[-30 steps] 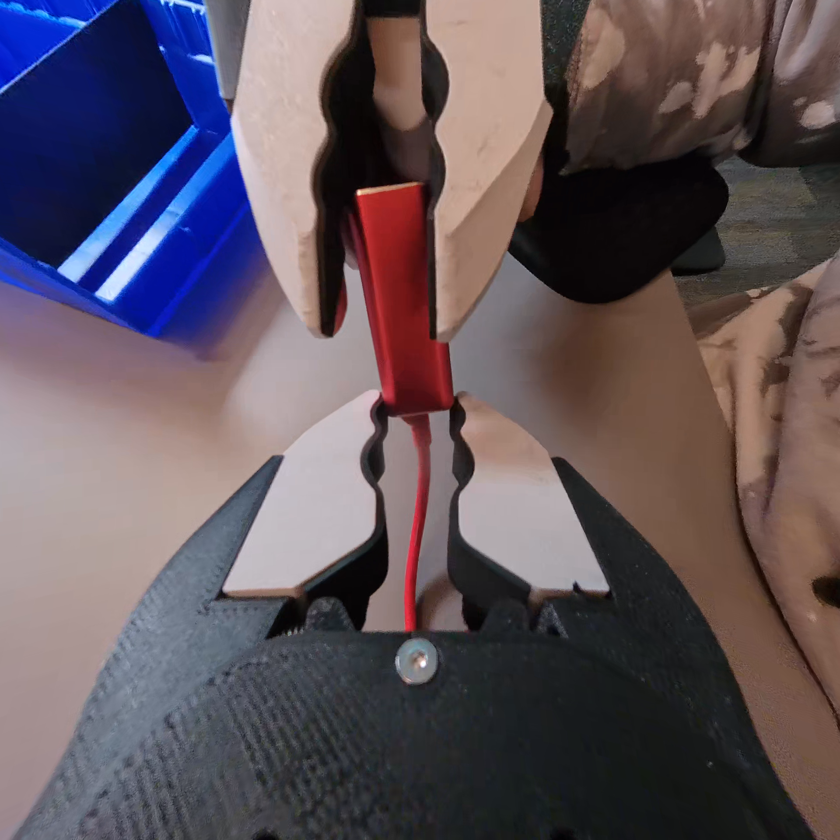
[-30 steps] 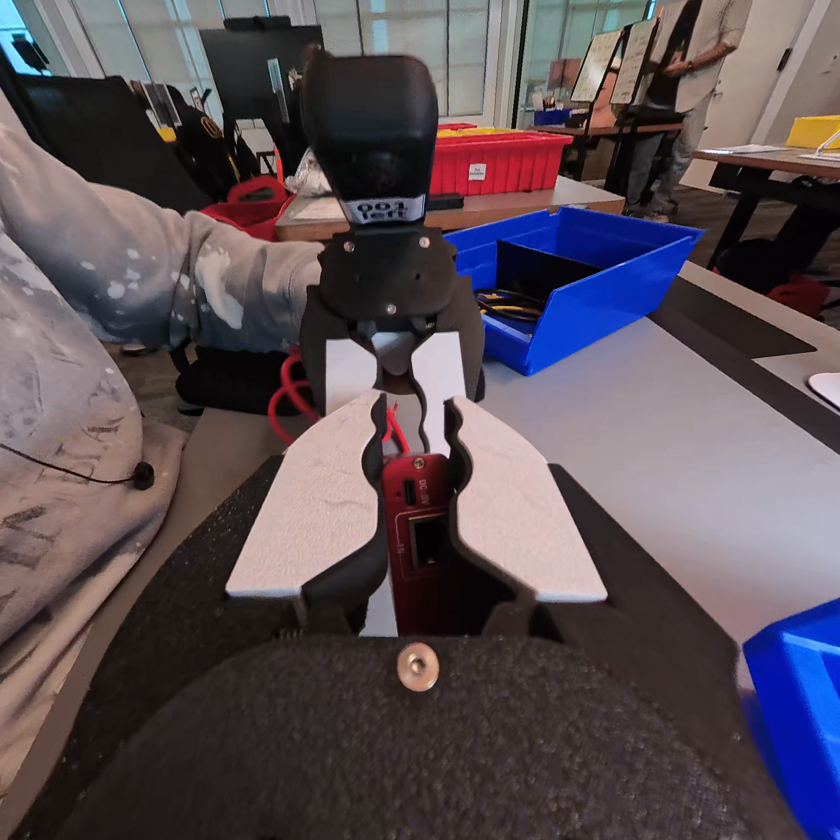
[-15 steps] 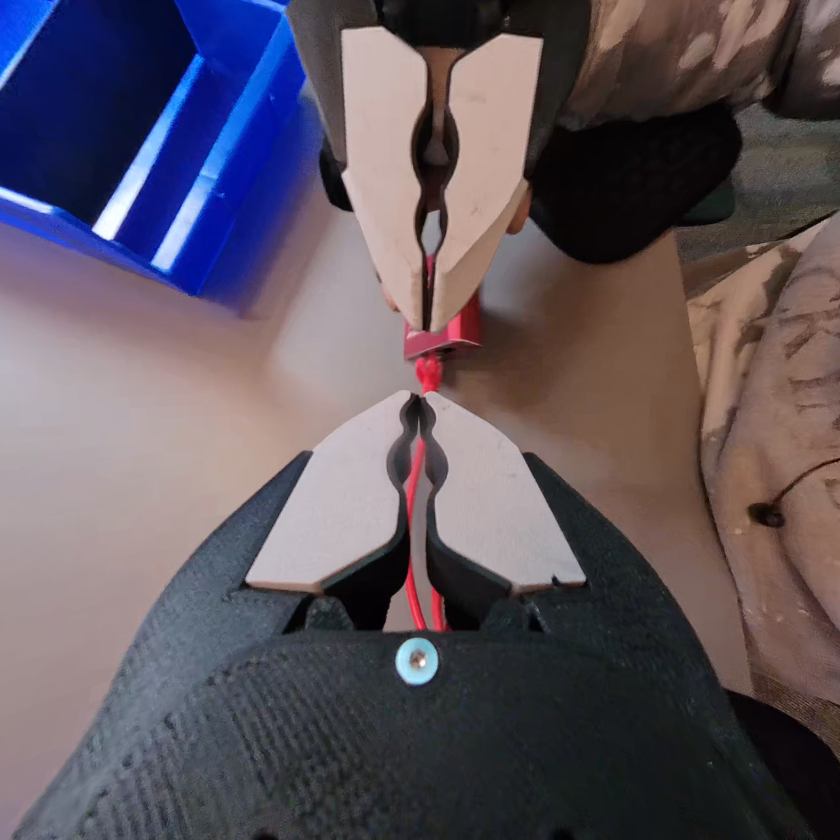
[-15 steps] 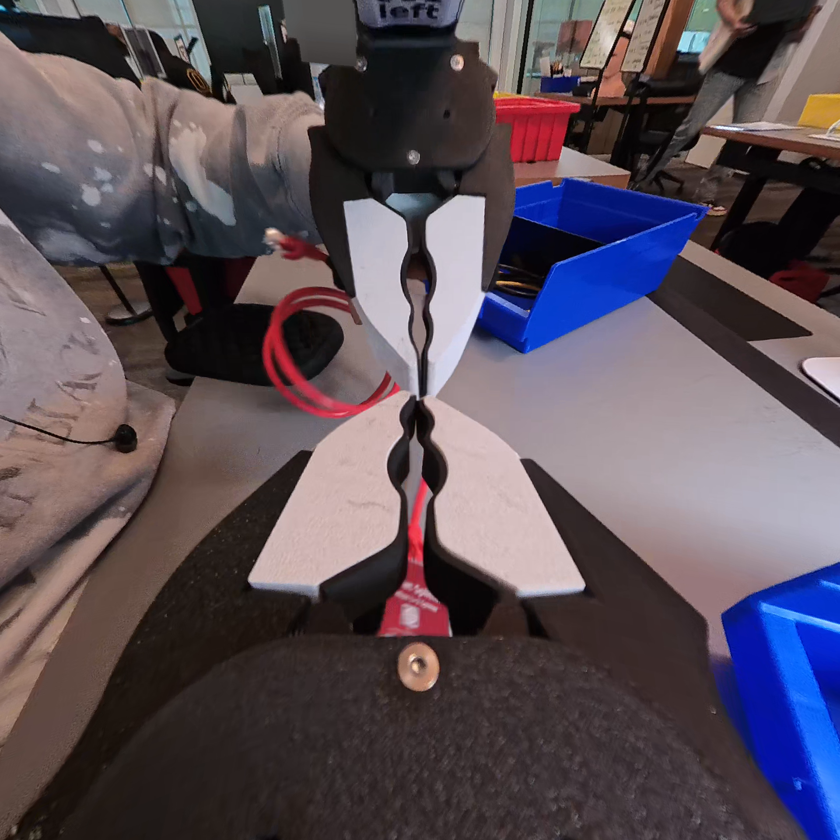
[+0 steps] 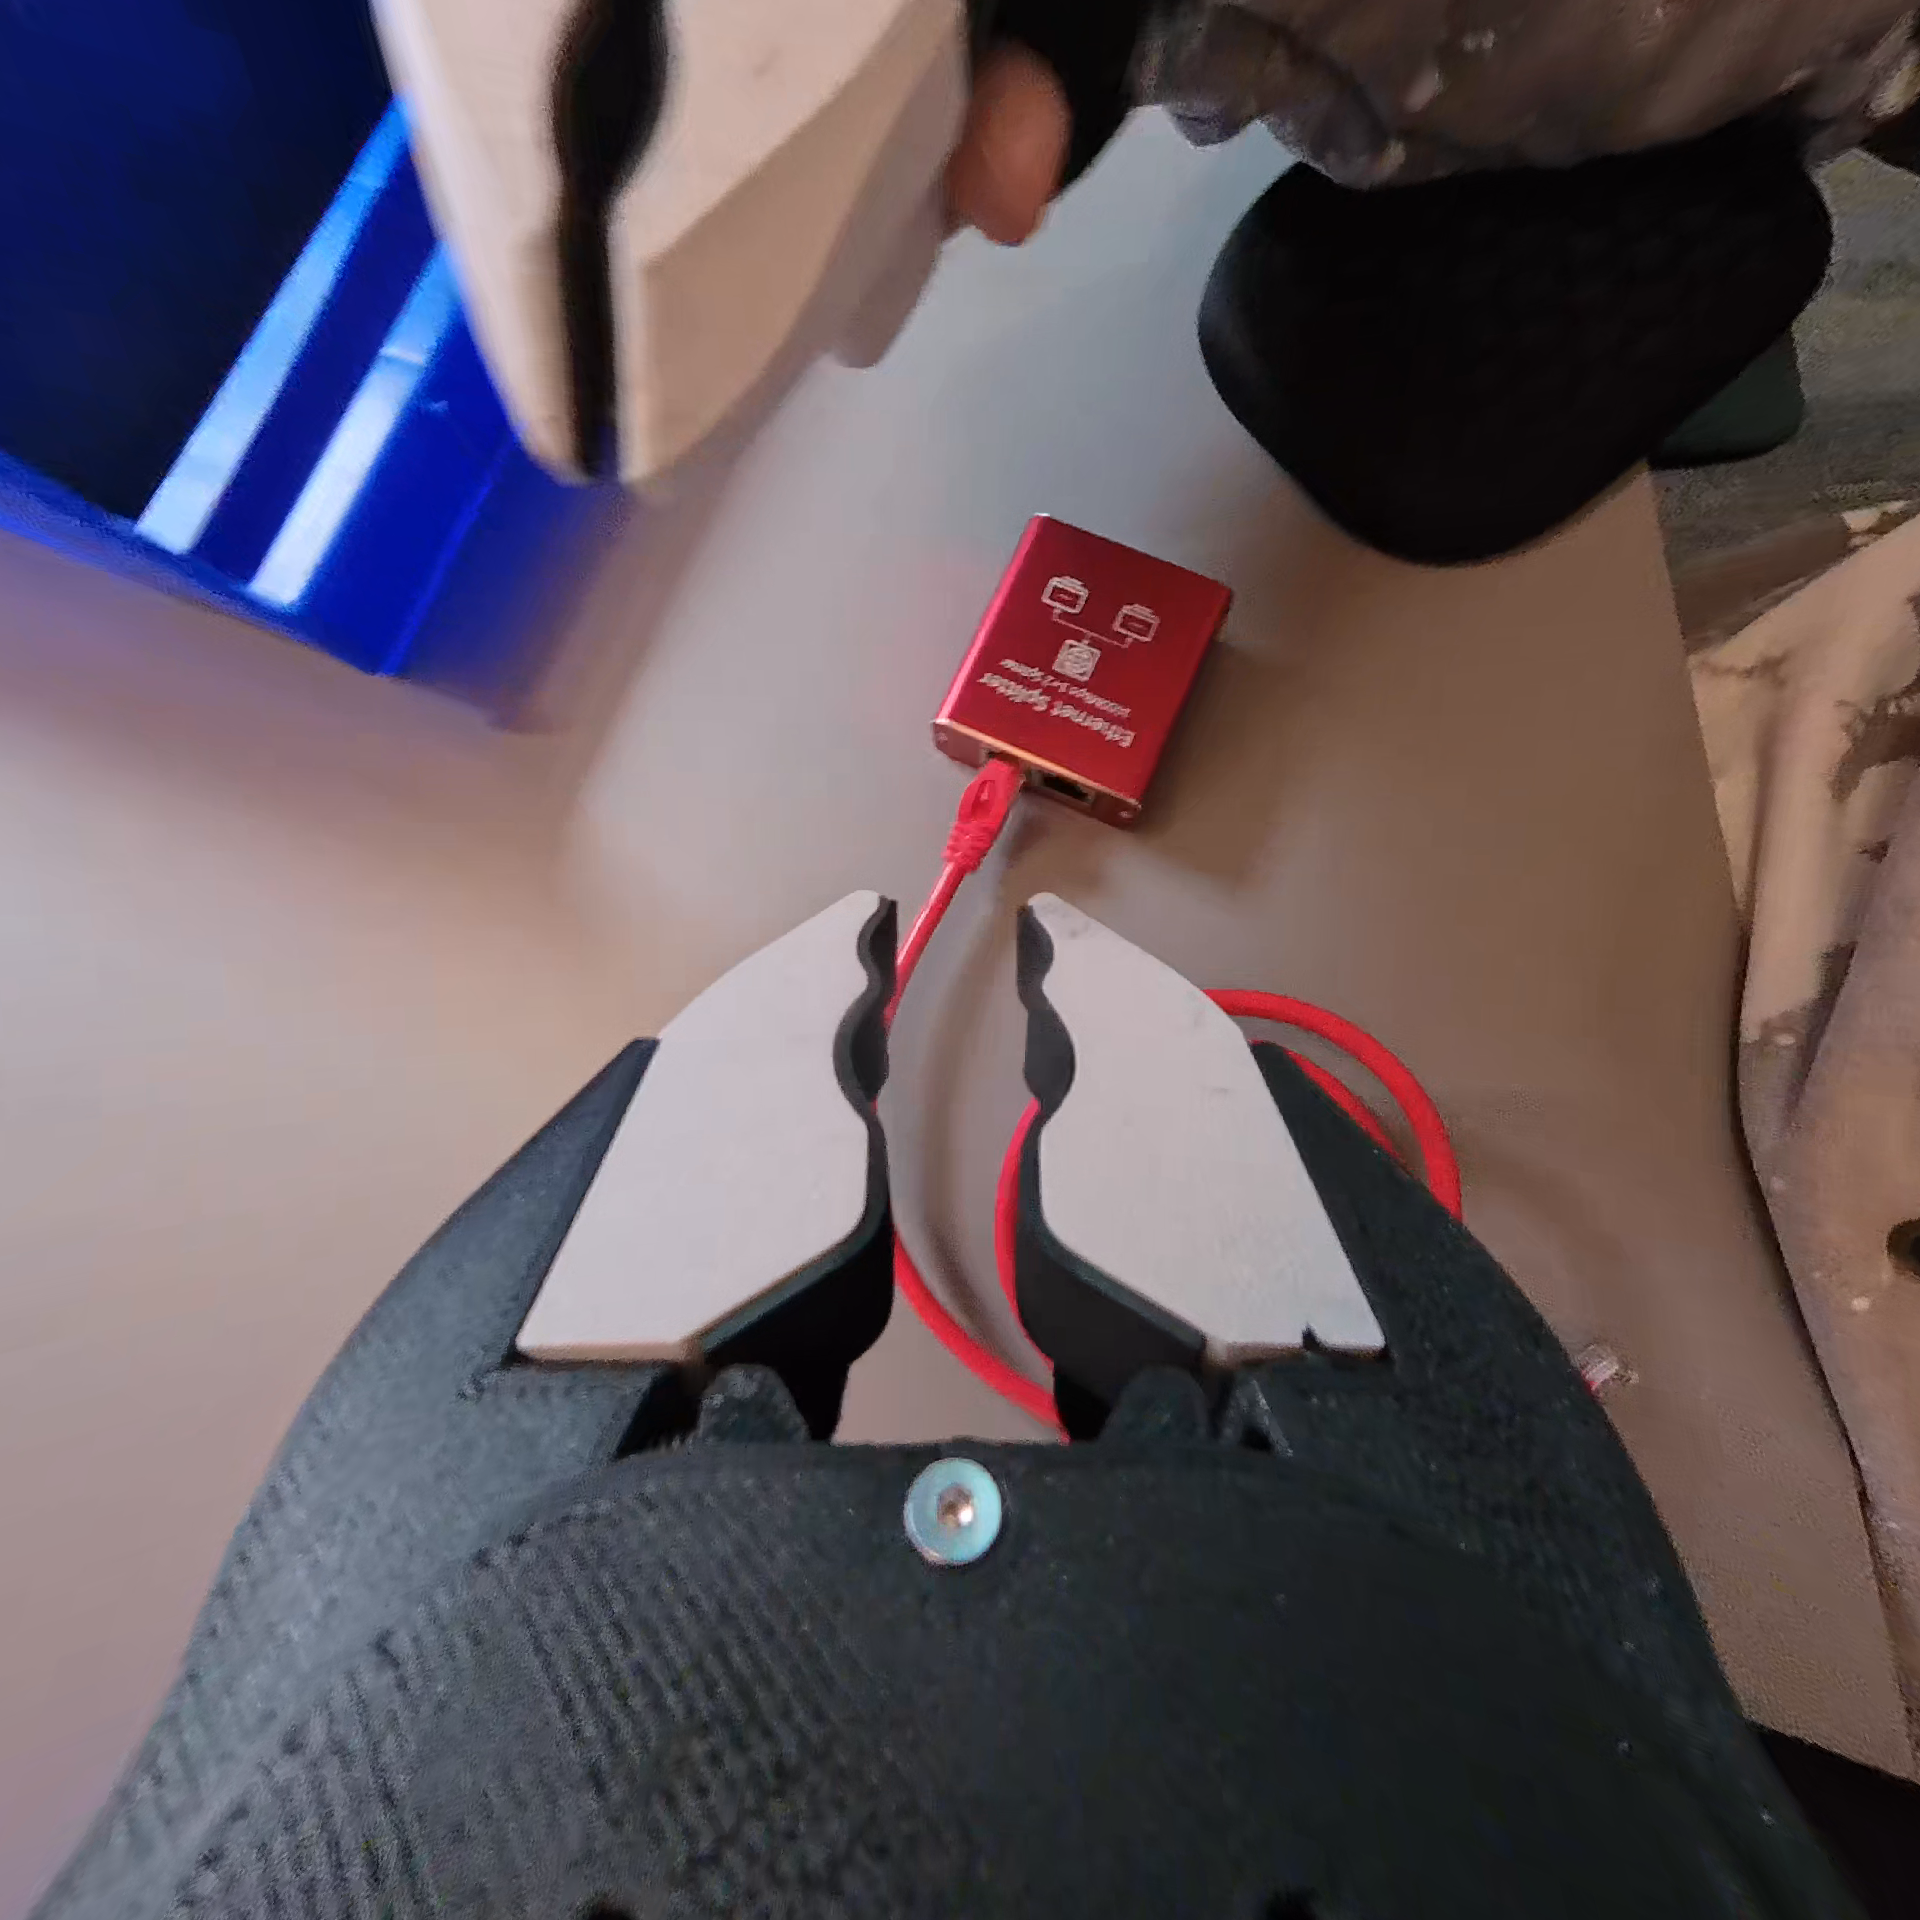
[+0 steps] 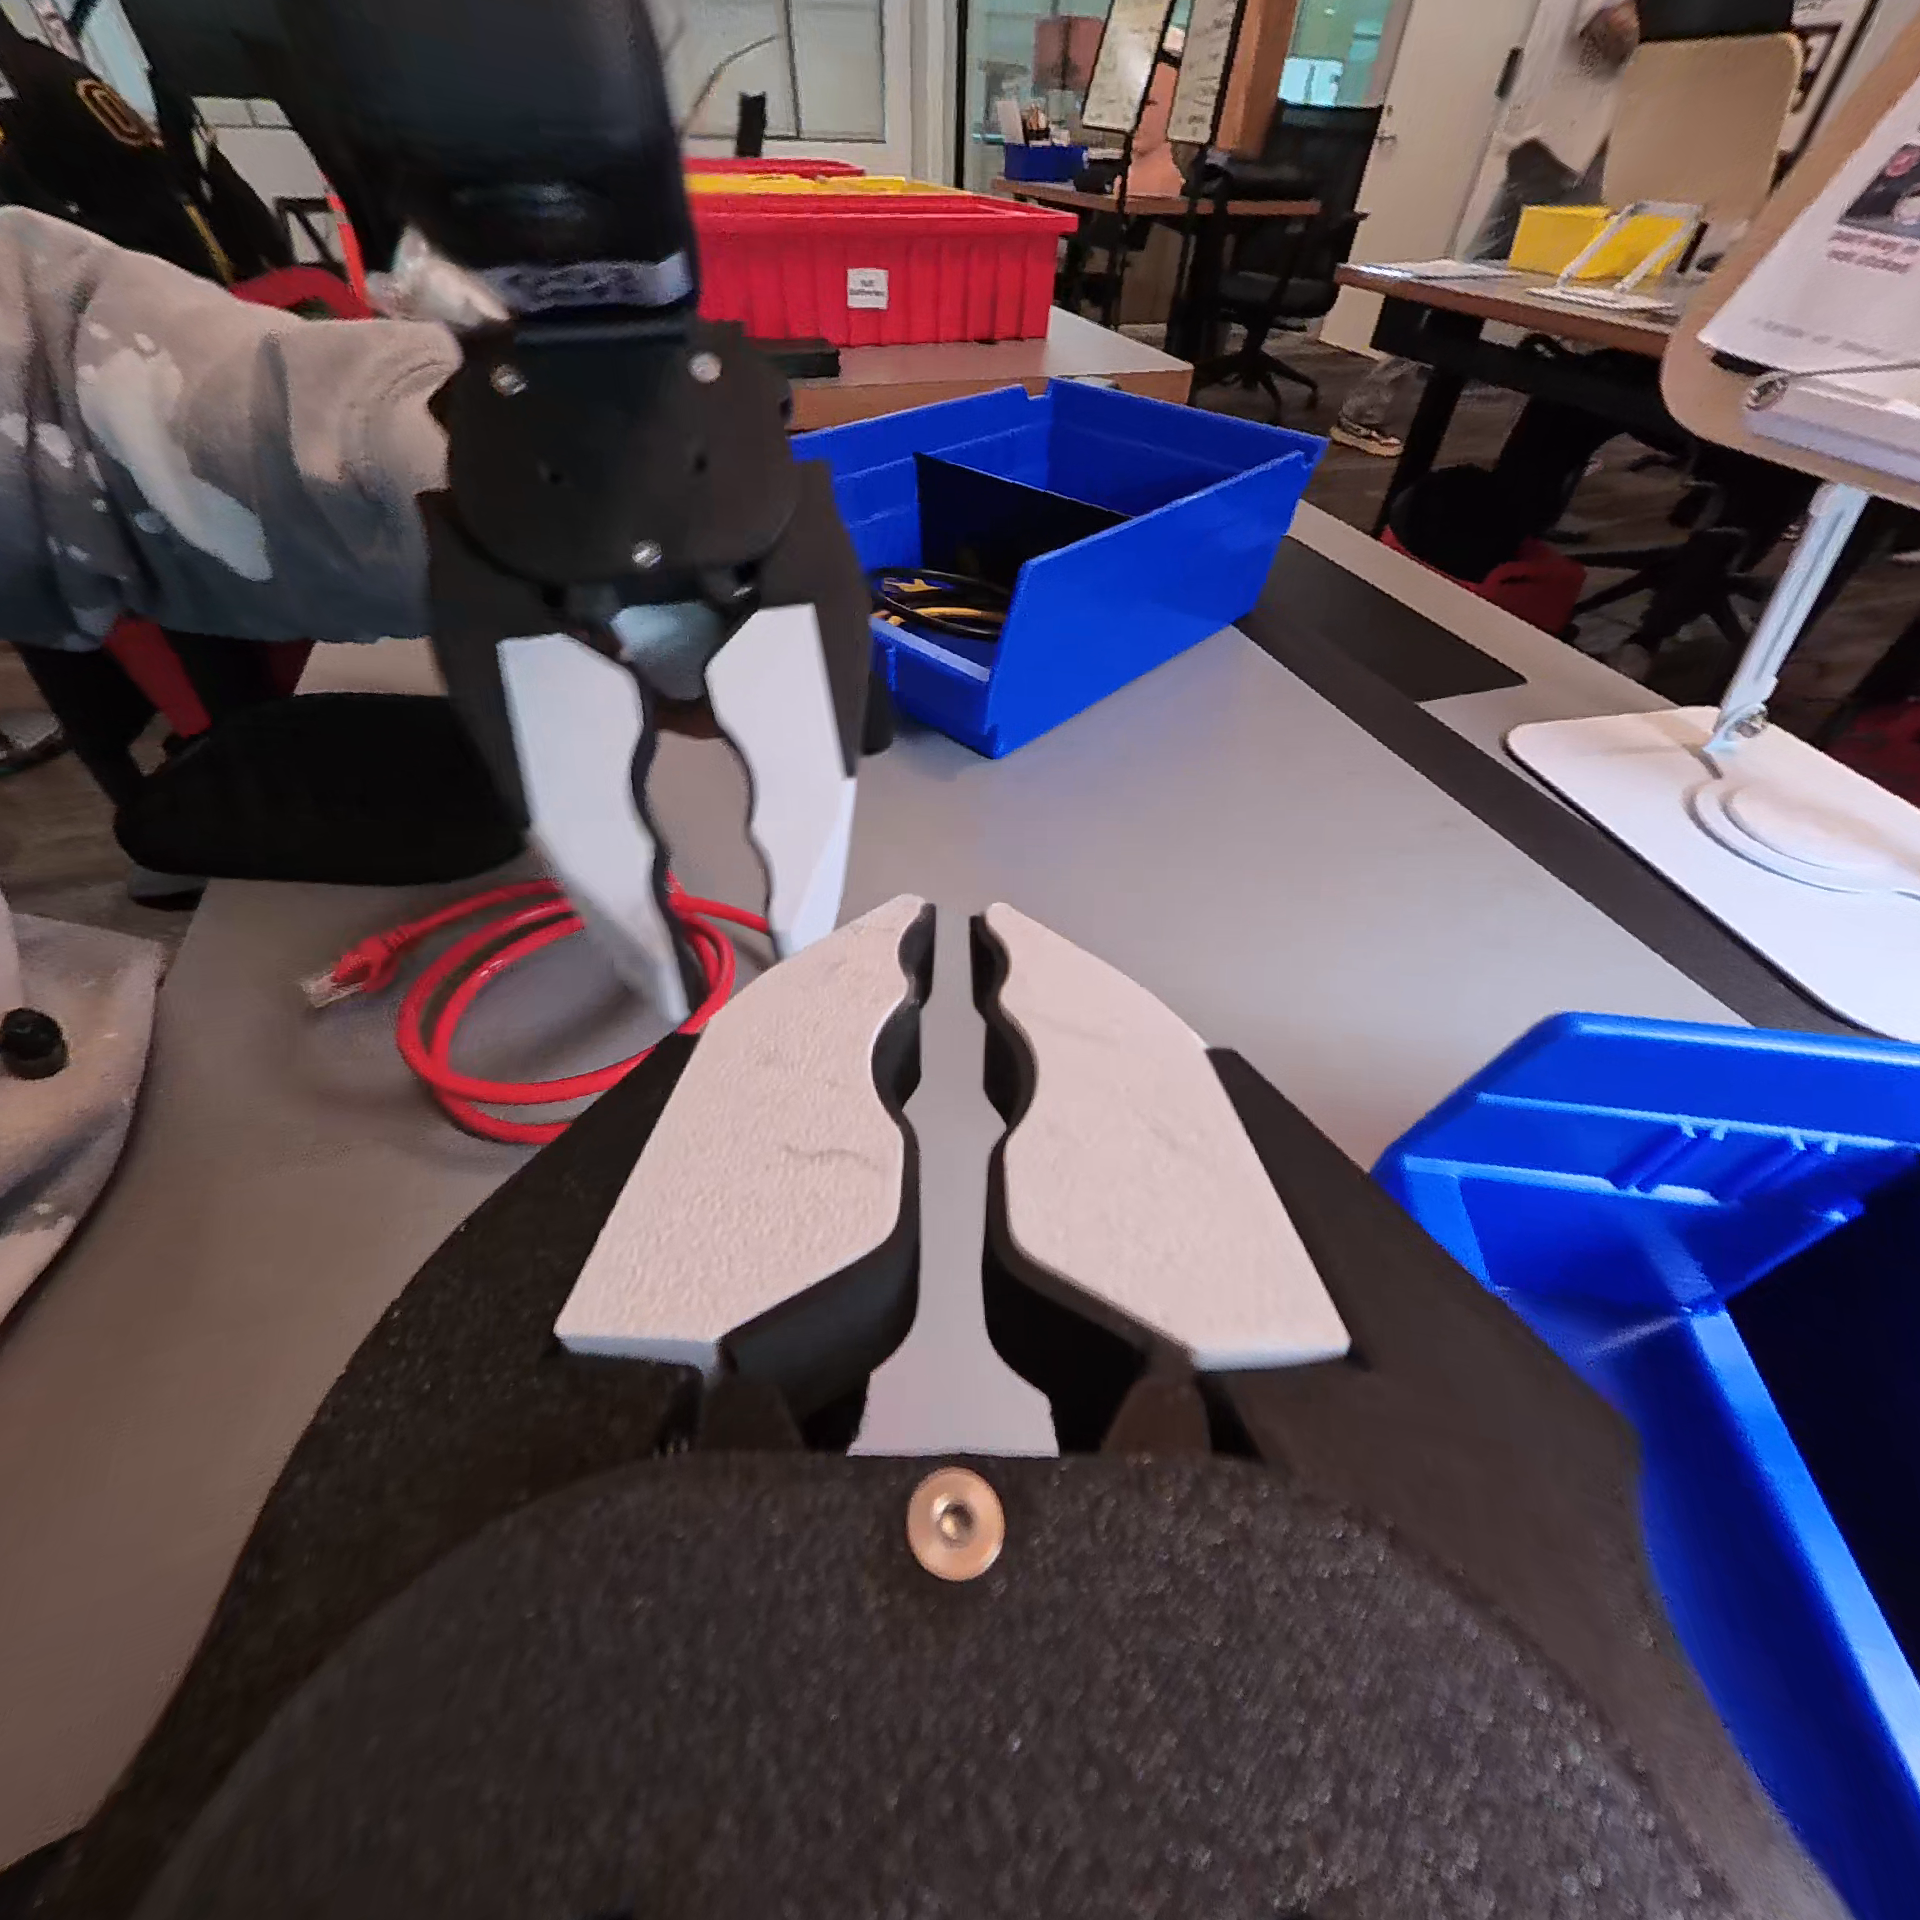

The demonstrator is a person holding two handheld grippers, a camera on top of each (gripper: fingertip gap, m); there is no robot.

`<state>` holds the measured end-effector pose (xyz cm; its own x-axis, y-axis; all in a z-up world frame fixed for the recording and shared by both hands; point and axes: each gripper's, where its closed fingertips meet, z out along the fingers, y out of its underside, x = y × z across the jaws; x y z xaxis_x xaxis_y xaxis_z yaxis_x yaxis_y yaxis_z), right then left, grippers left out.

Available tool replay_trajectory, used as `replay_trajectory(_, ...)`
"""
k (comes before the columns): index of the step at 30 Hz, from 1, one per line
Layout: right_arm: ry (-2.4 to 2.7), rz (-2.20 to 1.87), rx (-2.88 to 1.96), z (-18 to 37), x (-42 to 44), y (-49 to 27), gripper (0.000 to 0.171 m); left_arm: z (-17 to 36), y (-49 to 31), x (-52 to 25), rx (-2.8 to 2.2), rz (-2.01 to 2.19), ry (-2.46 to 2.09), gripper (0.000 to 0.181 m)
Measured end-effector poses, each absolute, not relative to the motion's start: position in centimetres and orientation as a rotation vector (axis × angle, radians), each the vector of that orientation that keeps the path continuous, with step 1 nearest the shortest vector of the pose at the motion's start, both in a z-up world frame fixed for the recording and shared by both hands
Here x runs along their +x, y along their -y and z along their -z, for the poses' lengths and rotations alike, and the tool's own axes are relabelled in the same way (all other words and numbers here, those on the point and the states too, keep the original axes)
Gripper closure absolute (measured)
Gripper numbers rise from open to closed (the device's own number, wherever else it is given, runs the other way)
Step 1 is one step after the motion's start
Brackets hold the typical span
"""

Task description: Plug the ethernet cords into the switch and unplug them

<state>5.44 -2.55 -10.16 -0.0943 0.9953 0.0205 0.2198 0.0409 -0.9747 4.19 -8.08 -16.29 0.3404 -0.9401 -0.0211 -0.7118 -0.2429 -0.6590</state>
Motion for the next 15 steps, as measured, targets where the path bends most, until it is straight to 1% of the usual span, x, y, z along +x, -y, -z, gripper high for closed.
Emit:
replay_trajectory(1, 1.444, -1.133, -1.319, 10.4, 5.4, 2.2, 0.164, 16.7, 8.4, 4.8, -2.025, 0.532, -1.465, 0.156)
replay_trajectory(6, 1.388, -1.094, -1.386, 11.8, 5.3, 0.4, 0.156, 19.4, 9.4, 8.1, -1.976, 0.537, -1.613, 0.139)
replay_trajectory(11, 1.305, -1.061, -1.421, 11.7, 5.7, -1.3, 0.154, 21.7, 8.6, 10.5, -1.94, 0.449, -1.751, 0.115)
replay_trajectory(15, 1.251, -1.076, -1.413, 11.0, 6.2, -1.9, 0.154, 22.1, 7.8, 10.9, -1.928, 0.441, -1.794, 0.117)
